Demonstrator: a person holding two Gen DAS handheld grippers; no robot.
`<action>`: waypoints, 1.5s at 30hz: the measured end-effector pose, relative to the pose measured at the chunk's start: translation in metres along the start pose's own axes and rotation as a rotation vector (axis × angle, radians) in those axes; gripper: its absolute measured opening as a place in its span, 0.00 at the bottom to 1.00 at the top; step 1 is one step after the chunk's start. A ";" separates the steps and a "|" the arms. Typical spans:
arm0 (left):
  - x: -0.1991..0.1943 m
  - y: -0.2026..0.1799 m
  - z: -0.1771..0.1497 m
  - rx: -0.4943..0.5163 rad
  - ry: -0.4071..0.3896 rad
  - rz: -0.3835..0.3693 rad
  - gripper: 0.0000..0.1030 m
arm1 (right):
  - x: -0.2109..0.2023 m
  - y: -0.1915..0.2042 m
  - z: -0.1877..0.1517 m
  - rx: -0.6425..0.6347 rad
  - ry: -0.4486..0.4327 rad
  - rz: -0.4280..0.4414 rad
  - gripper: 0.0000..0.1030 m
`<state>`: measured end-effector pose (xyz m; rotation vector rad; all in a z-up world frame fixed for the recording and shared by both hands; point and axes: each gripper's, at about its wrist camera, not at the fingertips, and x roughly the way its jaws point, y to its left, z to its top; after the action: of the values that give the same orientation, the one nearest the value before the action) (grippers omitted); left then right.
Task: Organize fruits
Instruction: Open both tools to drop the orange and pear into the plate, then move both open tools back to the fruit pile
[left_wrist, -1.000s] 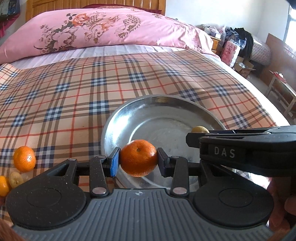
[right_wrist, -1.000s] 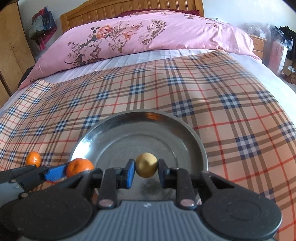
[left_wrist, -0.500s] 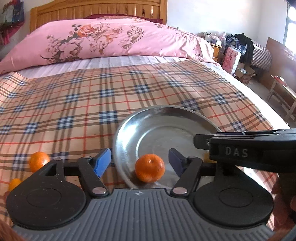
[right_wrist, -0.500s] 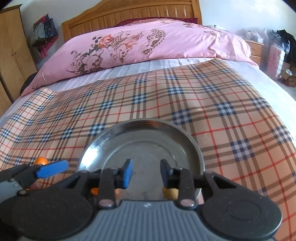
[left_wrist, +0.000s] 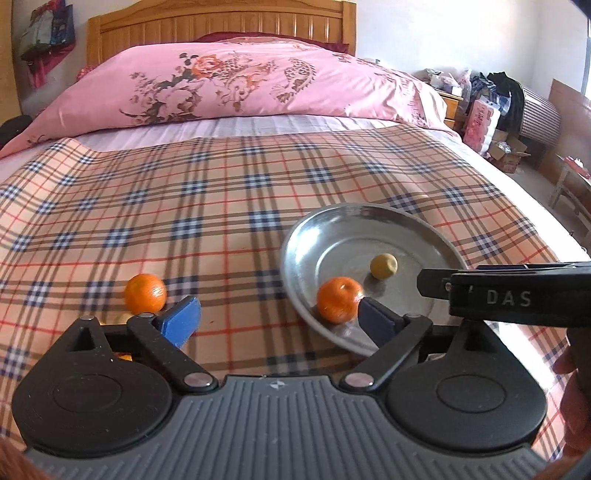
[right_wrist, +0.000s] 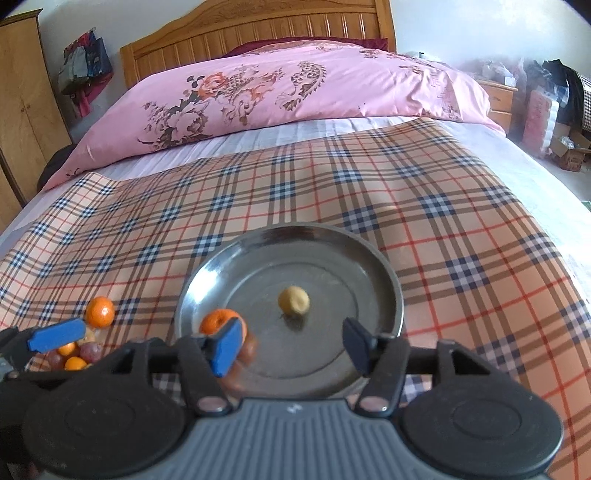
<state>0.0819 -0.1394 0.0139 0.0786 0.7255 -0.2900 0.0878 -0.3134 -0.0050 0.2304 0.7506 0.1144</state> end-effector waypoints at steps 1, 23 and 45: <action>-0.001 0.002 -0.001 -0.002 0.000 0.006 1.00 | -0.002 0.001 -0.001 0.000 0.003 0.007 0.62; -0.024 0.031 -0.019 -0.058 -0.017 0.057 1.00 | -0.014 0.038 -0.013 -0.035 0.000 0.033 0.69; -0.033 0.066 -0.031 -0.113 -0.013 0.115 1.00 | -0.004 0.078 -0.020 -0.075 0.021 0.077 0.69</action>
<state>0.0576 -0.0629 0.0105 0.0105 0.7199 -0.1394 0.0695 -0.2351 0.0028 0.1865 0.7574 0.2182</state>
